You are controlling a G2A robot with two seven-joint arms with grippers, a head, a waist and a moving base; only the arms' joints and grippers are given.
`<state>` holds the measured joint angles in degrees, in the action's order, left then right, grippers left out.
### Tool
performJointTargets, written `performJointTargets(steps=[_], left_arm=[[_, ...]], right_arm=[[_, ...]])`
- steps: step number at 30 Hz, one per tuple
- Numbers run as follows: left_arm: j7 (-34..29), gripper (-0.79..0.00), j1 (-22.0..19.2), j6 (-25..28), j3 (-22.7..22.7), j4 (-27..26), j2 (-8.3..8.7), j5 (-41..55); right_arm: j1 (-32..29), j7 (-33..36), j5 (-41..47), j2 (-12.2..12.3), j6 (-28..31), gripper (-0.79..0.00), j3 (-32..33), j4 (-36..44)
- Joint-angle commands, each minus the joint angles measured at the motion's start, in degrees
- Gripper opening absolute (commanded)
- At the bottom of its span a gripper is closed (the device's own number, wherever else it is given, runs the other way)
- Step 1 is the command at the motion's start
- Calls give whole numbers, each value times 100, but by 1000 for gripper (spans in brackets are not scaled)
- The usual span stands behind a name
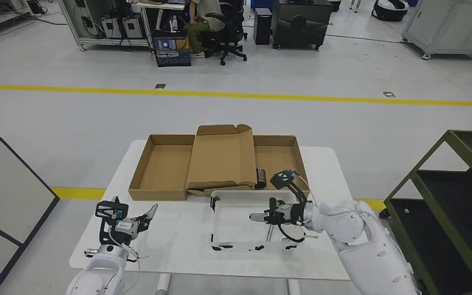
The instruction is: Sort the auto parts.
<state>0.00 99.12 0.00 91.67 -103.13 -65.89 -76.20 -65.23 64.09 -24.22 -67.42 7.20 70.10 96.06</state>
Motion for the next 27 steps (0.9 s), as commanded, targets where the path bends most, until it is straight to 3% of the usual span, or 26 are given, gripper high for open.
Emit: performJointTargets(steps=[1,3,7,13,22,27], left_arm=[[0,0,0,0,0,0,0,0],[0,0,0,0,0,0,0,0],[0,0,0,0,0,0,0,0],[0,0,0,0,0,0,0,0],[0,0,0,0,0,0,0,0],[0,0,0,0,0,0,0,0]], right_arm=[[-86,354,432,20,-141,0,63,89],[-101,506,620,50,-285,0,207,148],[-60,590,806,75,-1115,0,347,158],[507,624,840,57,-1964,0,224,-464],[1397,692,712,-112,-2478,0,-749,-1621],[1421,690,717,-120,-2477,0,-779,-1655]])
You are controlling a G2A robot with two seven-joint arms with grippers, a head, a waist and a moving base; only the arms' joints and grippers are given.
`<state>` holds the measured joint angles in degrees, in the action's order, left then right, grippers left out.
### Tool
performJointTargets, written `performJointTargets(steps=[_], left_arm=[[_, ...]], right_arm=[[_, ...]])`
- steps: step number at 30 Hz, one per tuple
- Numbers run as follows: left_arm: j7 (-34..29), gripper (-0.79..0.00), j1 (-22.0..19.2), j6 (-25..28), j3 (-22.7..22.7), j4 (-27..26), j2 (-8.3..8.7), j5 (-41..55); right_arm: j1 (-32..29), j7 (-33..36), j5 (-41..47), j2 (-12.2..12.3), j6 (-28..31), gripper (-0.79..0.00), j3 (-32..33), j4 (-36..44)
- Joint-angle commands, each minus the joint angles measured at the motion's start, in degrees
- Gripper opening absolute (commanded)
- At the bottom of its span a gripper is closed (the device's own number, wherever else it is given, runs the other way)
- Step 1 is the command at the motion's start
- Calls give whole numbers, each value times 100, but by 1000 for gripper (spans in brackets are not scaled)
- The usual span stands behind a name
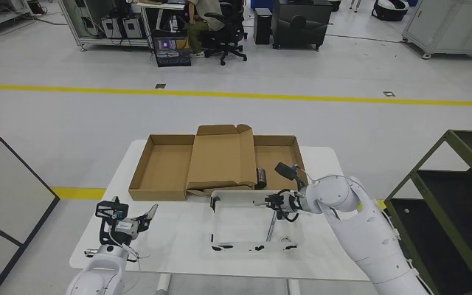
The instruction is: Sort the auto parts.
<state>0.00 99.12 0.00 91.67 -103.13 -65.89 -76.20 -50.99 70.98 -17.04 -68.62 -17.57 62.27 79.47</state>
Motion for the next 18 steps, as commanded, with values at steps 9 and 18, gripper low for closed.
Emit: performJointTargets(steps=[9,18], left_arm=[[0,0,0,0,0,0,0,0],[0,0,0,0,0,0,0,0]], right_arm=[[-33,-92,-70,-20,-257,0,-156,-186],[345,40,-83,-125,-968,0,-607,-640]])
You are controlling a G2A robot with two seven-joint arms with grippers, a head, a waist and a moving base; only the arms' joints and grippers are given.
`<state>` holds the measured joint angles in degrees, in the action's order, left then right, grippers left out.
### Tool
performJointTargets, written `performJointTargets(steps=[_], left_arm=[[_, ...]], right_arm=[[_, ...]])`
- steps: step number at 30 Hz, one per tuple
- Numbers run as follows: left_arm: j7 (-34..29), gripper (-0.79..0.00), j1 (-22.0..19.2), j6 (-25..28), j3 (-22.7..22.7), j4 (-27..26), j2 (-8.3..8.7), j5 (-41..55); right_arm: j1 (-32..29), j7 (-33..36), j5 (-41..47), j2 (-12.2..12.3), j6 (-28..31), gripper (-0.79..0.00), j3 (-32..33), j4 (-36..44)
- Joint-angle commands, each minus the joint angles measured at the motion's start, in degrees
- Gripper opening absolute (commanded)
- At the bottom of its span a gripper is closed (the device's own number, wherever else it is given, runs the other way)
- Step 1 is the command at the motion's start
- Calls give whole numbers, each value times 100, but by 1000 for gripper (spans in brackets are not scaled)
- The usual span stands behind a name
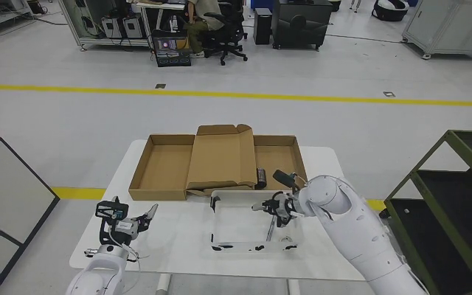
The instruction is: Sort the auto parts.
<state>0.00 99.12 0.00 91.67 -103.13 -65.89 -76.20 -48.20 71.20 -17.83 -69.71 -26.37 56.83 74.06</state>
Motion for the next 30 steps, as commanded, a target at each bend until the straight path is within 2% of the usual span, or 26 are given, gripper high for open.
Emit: performJointTargets(steps=[1,8,12,15,17,23,30], left_arm=[[0,0,0,0,0,0,0,0],[0,0,0,0,0,0,0,0],[0,0,0,0,0,0,0,0],[0,0,0,0,0,0,0,0],[0,0,0,0,0,0,0,0],[0,0,0,0,0,0,0,0],[0,0,0,0,0,0,0,0]], right_arm=[[128,8,-12,-35,-168,0,-123,-186],[588,71,76,-196,-600,-6,-558,-894],[823,-17,190,-300,-688,-74,-802,-1286],[959,-51,259,-376,-722,-55,-1006,-1530],[1035,-93,280,-432,-764,-9,-1185,-1726],[1313,-163,471,-609,-835,-15,-1633,-2266],[1537,-207,621,-724,-864,-231,-1834,-2505]])
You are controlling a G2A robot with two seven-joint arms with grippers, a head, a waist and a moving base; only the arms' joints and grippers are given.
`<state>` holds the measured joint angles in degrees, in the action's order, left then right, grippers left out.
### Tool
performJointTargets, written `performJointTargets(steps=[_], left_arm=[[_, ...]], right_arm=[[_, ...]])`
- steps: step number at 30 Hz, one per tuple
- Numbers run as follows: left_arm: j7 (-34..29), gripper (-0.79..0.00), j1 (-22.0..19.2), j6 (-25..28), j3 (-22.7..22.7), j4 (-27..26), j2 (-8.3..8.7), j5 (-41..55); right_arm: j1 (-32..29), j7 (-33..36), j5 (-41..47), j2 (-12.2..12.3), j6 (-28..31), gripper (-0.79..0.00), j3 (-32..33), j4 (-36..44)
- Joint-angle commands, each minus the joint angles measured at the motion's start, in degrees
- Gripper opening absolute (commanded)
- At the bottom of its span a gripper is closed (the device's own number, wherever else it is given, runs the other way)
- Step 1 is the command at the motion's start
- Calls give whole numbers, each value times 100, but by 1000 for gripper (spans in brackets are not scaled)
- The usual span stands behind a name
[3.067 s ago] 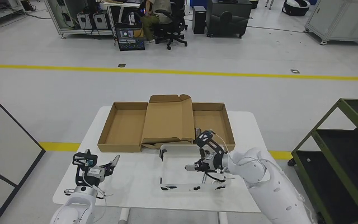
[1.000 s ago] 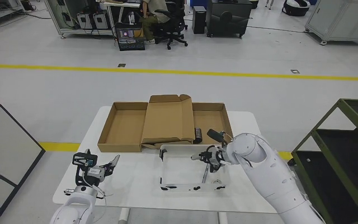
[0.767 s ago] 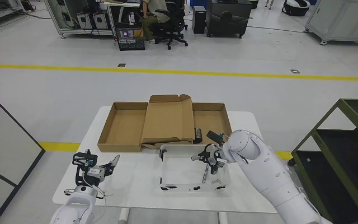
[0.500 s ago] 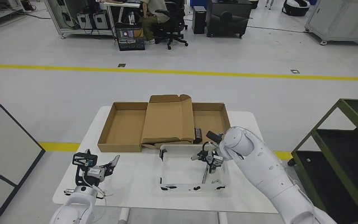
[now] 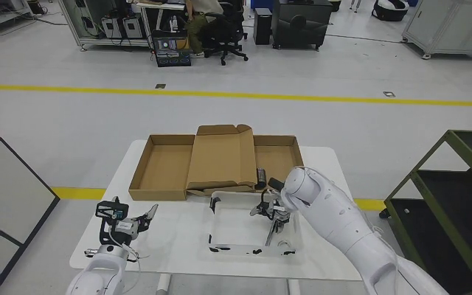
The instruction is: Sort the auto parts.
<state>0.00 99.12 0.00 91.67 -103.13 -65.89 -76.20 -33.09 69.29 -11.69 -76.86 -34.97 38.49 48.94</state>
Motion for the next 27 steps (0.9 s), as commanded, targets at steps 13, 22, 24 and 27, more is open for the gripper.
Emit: performJointTargets(steps=[13,22,24,27], left_arm=[[0,0,0,0,0,0,0,0],[0,0,0,0,0,0,0,0],[0,0,0,0,0,0,0,0],[0,0,0,0,0,0,0,0]], right_arm=[[-13,52,8,-25,50,-277,-24,27],[52,86,25,-94,84,-339,-143,-27],[81,102,51,-116,100,-385,-175,-59],[121,113,78,-151,111,-397,-226,-114]])
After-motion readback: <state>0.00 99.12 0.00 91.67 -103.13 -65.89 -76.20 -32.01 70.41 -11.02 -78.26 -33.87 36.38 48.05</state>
